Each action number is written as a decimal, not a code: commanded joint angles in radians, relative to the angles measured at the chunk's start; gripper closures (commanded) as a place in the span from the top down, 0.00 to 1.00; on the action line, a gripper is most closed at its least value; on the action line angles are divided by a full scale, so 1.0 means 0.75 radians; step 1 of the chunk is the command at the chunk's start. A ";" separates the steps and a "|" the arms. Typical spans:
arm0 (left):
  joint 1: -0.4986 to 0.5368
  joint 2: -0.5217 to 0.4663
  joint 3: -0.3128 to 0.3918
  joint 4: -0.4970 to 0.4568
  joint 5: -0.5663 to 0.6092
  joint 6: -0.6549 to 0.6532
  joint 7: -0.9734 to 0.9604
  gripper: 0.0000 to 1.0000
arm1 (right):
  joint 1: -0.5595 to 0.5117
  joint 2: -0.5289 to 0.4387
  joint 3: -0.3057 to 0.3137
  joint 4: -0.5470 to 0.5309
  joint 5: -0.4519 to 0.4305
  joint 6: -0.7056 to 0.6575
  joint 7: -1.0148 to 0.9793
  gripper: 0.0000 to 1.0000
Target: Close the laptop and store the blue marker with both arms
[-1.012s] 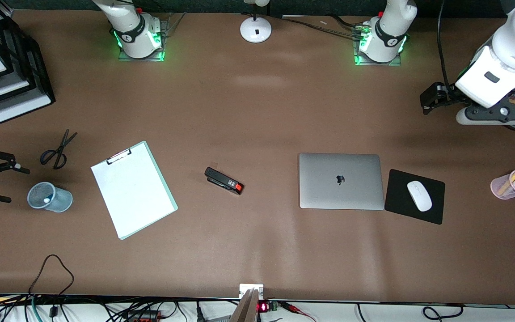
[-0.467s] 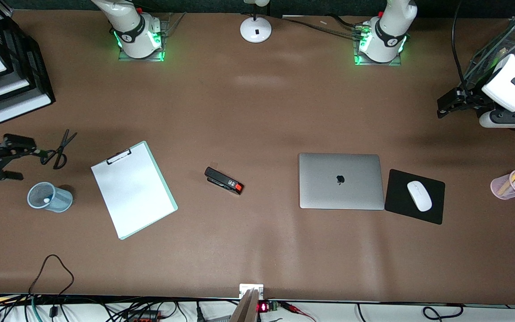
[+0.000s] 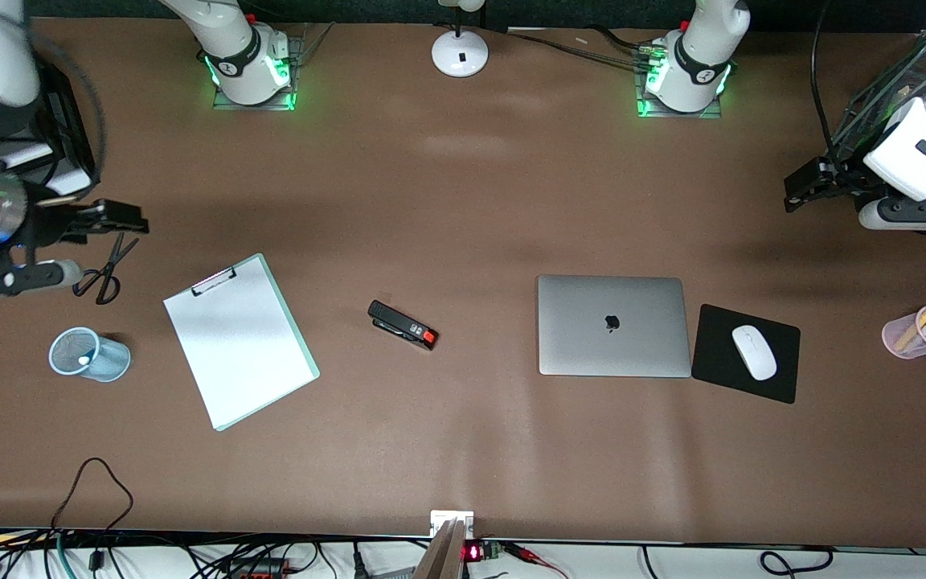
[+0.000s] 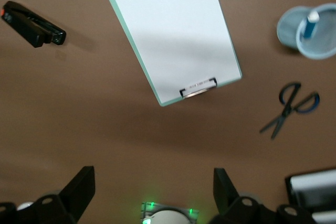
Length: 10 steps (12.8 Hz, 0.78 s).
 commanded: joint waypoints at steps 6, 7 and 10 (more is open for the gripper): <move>0.018 -0.015 -0.012 -0.015 -0.020 0.012 0.039 1.00 | 0.014 -0.421 -0.007 -0.479 -0.054 0.314 0.251 1.00; 0.015 -0.015 -0.012 -0.013 -0.020 0.012 0.039 1.00 | 0.014 -0.476 -0.007 -0.546 -0.054 0.365 0.251 1.00; 0.015 -0.015 -0.012 -0.013 -0.020 0.012 0.037 1.00 | 0.012 -0.536 -0.007 -0.629 -0.054 0.433 0.235 1.00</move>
